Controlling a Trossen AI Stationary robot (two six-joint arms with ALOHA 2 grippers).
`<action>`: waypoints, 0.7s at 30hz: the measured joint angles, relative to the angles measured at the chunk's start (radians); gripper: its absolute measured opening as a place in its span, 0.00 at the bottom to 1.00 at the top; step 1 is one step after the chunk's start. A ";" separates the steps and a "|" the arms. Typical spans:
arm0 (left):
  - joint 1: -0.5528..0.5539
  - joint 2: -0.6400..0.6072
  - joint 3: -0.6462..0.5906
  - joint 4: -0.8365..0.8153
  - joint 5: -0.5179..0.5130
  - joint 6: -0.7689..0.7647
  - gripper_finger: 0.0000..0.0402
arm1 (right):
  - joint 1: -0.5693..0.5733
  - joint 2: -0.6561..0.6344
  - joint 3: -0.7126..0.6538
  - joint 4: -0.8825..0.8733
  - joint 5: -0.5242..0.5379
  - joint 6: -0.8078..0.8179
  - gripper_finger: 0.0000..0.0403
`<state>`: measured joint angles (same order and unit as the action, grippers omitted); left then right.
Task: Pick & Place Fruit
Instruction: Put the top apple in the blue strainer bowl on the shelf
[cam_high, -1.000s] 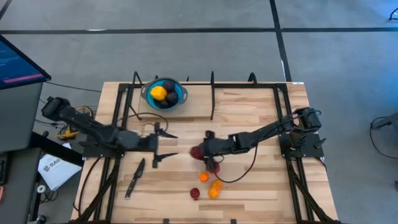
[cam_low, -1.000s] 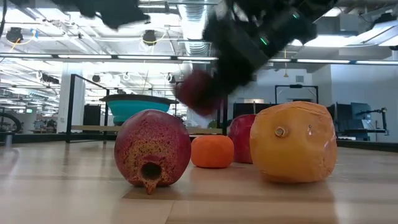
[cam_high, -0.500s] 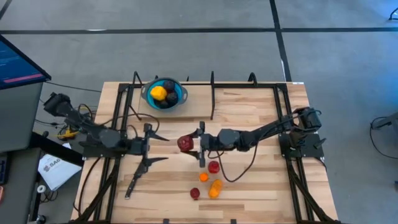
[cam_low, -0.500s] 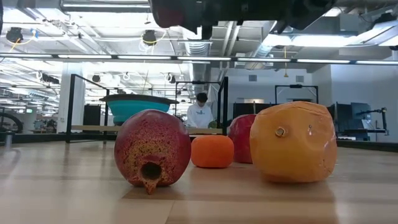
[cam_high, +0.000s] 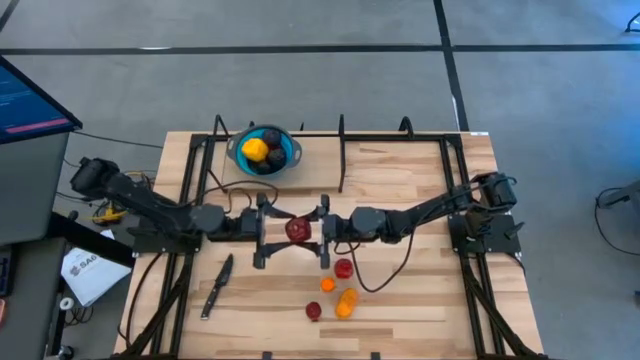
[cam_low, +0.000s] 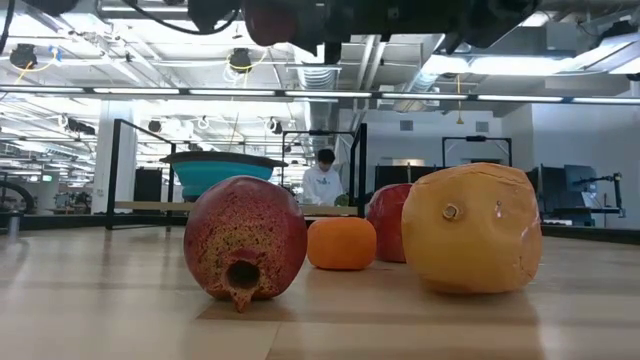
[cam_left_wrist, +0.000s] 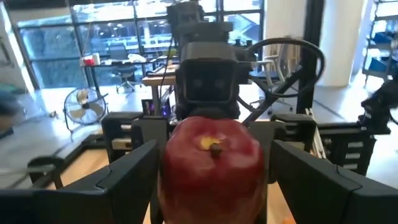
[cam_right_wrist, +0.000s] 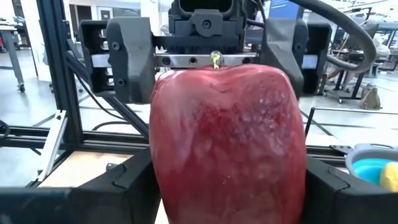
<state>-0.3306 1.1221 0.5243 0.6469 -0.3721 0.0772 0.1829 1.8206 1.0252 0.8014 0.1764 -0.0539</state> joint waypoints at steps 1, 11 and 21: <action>0.005 0.004 0.000 0.002 0.001 -0.010 0.73 | 0.000 0.000 0.000 0.000 0.000 0.001 0.63; 0.012 0.031 0.000 0.013 -0.003 -0.050 0.56 | 0.000 0.000 -0.002 -0.006 0.002 0.006 0.63; 0.013 0.034 -0.001 0.019 0.004 -0.033 0.55 | -0.015 -0.001 0.001 -0.150 -0.004 0.032 0.71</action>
<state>-0.3180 1.1562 0.5232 0.6663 -0.3686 0.0447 0.1682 1.8199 1.0264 0.6518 0.1729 -0.0215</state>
